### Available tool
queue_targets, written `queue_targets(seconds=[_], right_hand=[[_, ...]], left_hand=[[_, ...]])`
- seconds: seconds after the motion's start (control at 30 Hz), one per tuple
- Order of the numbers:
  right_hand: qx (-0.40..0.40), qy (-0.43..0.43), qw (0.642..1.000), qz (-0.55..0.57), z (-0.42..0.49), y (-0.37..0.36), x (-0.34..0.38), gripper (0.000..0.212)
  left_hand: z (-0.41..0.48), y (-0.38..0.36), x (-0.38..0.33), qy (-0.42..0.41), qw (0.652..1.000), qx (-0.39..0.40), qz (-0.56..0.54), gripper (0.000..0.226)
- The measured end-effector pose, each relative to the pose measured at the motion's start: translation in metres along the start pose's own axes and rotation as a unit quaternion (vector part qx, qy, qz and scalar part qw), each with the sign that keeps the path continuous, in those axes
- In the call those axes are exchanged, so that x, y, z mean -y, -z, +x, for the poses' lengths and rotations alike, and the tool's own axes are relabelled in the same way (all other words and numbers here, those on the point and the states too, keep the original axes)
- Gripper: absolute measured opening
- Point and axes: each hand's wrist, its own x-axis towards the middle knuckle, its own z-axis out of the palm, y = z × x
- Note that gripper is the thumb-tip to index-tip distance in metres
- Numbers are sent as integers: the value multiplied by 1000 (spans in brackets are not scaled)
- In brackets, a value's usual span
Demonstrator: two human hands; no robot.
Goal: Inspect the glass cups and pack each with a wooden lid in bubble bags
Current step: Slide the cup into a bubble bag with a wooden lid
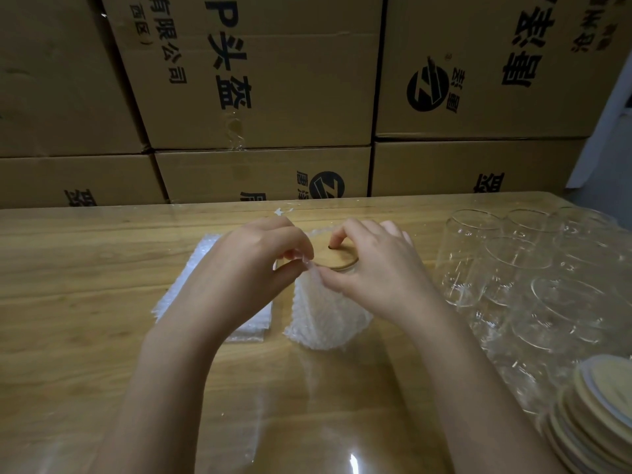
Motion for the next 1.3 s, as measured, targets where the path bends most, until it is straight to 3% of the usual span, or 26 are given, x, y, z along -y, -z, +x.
queue_targets(seconds=[0.27,0.37,0.43,0.5,0.53,0.63,0.93,1.03,1.1,1.17,1.3], right_hand=[[43,-7,998,-41,-1,6,0,31],[-13,2,999,-39,0,17,-4,20],[-46,-8,995,-84,-1,23,-9,40],[-19,-50,991,-121,-2,26,-14,54],[-3,-70,990,-125,-3,25,-16,53],[3,-91,989,-114,-4,25,-22,23],[-179,-30,983,-26,0,24,-21,15],[-152,-30,987,45,0,21,-22,17],[-94,-29,991,89,1,22,-25,33],[-30,-33,998,45,0,22,-30,48],[-30,-36,998,42,0,24,-35,17]], left_hand=[[0,-2,1,15,1000,0,7,9],[-2,-1,5,28,999,-18,30,6],[-3,1,8,39,997,-29,53,6],[-4,2,10,56,994,-37,82,10],[-4,2,11,65,993,-37,97,13],[-4,1,12,73,989,-33,120,14],[-3,-4,21,97,988,-81,91,3],[-2,-9,26,114,989,-85,41,7],[-3,-11,31,128,988,-88,-9,14],[-4,-11,35,137,986,-89,-40,20],[-4,-11,36,137,982,-101,-79,27]])
